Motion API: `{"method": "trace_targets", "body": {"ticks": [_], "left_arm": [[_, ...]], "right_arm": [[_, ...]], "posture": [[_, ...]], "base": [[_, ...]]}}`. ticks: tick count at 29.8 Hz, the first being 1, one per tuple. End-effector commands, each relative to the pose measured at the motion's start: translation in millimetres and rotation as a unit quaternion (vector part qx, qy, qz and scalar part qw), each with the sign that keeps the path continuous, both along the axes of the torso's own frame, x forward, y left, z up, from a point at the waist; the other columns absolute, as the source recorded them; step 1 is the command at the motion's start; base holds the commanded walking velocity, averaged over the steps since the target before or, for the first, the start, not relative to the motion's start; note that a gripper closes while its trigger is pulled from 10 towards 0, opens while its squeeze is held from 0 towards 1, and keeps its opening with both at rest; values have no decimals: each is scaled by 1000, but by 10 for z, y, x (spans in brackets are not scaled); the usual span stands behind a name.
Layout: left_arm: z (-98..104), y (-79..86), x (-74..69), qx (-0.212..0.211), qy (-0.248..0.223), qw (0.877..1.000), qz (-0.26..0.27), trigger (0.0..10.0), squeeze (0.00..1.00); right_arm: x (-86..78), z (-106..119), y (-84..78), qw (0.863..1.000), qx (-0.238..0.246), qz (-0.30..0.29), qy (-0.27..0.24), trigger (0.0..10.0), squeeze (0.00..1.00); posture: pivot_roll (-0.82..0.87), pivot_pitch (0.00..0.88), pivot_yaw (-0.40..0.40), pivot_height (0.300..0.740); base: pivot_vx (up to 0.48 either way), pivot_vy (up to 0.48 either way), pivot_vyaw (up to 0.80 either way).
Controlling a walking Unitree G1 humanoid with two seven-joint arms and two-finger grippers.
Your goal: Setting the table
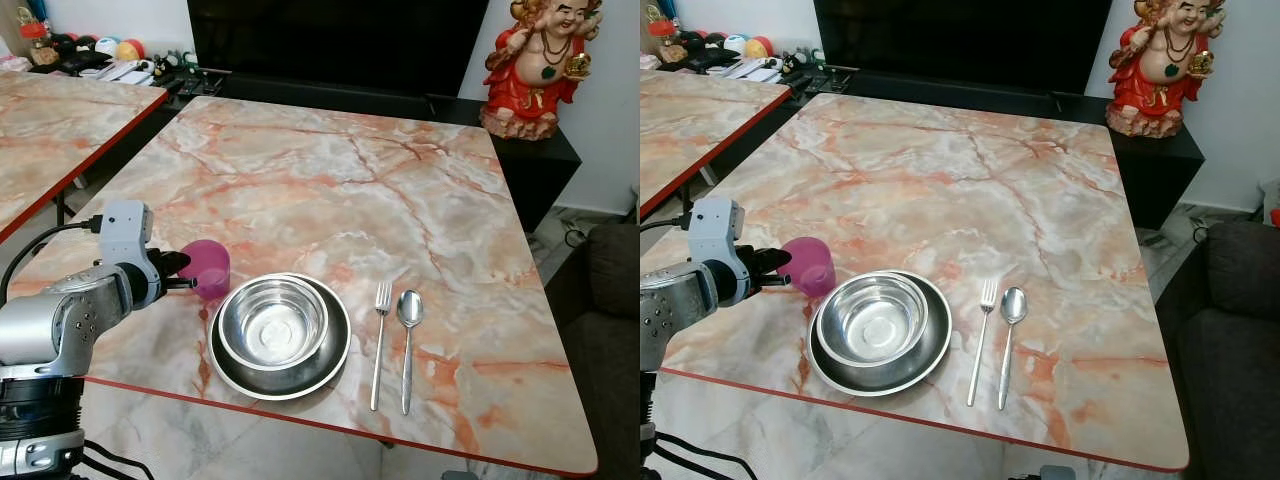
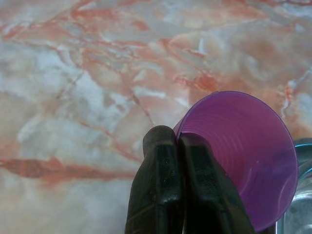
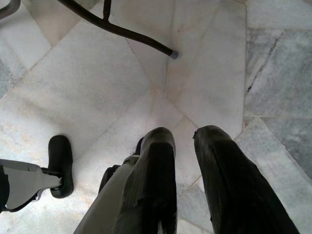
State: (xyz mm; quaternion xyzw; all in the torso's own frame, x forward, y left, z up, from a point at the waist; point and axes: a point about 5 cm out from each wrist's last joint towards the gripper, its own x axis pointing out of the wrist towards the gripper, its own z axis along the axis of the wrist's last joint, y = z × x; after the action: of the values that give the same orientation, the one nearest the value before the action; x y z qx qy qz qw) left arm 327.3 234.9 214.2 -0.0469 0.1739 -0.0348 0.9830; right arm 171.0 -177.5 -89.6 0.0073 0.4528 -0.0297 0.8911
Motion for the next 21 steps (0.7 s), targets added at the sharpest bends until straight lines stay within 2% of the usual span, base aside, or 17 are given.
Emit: {"method": "trace_targets", "body": {"ticks": [1, 2, 3, 4, 8, 14, 15, 17, 18, 20, 21], "left_arm": [[77, -12, -2, -3, -11, 1000, 2, 10000, 161], [77, -11, -3, -3, -10, 1000, 3, 10000, 208], [76, -11, -4, -3, -10, 1000, 4, 10000, 208], [74, -11, -3, -3, -10, 1000, 4, 10000, 275], [62, -9, -1, -6, -7, 1000, 6, 10000, 353], [54, -11, -3, -7, -3, 1000, 9, 10000, 369], [52, -6, -3, -7, -3, 1000, 11, 10000, 447], [50, 0, -2, -8, -2, 1000, 13, 10000, 451], [48, 0, -3, -8, -2, 1000, 13, 10000, 686], [47, -1, -3, -9, -1, 1000, 13, 10000, 686], [43, -2, -3, -11, 1, 1000, 14, 10000, 725]], "right_arm": [[-80, -36, -11, 1000, 1, -5, 15, 10000, 0], [-81, -37, -10, 1000, 1, -5, 16, 10000, 0], [-82, -37, -10, 1000, 0, -5, 16, 10000, 0], [-82, -37, -9, 1000, 0, -5, 16, 10000, 0], [-82, -38, -7, 1000, 1, -5, 16, 10000, 0], [-82, -37, -11, 1000, 0, -5, 16, 10000, 0], [-81, -37, -12, 1000, 0, -5, 16, 10000, 0], [-80, -37, -13, 1000, 0, -5, 16, 10000, 0], [-80, -36, -12, 1000, 0, -4, 16, 10000, 0], [-80, -36, -12, 1000, 0, -4, 15, 10000, 0], [-79, -36, -11, 1000, 0, -4, 15, 10000, 0]], "posture": [[168, 120, -36, 740], [168, 120, -36, 740], [167, 120, -36, 740], [169, 120, -36, 740], [166, 120, -36, 740], [166, 119, -36, 740], [168, 122, -37, 740], [168, 122, -36, 740], [168, 122, -37, 740], [168, 122, -37, 740], [167, 122, -37, 740]], "base": [[0, 0, 0], [0, 0, 0], [0, 0, 0], [0, 0, 0], [0, 0, 0], [0, 0, 0], [0, 0, 0], [0, 0, 0], [0, 0, 0], [0, 0, 0], [0, 0, 0]]}}
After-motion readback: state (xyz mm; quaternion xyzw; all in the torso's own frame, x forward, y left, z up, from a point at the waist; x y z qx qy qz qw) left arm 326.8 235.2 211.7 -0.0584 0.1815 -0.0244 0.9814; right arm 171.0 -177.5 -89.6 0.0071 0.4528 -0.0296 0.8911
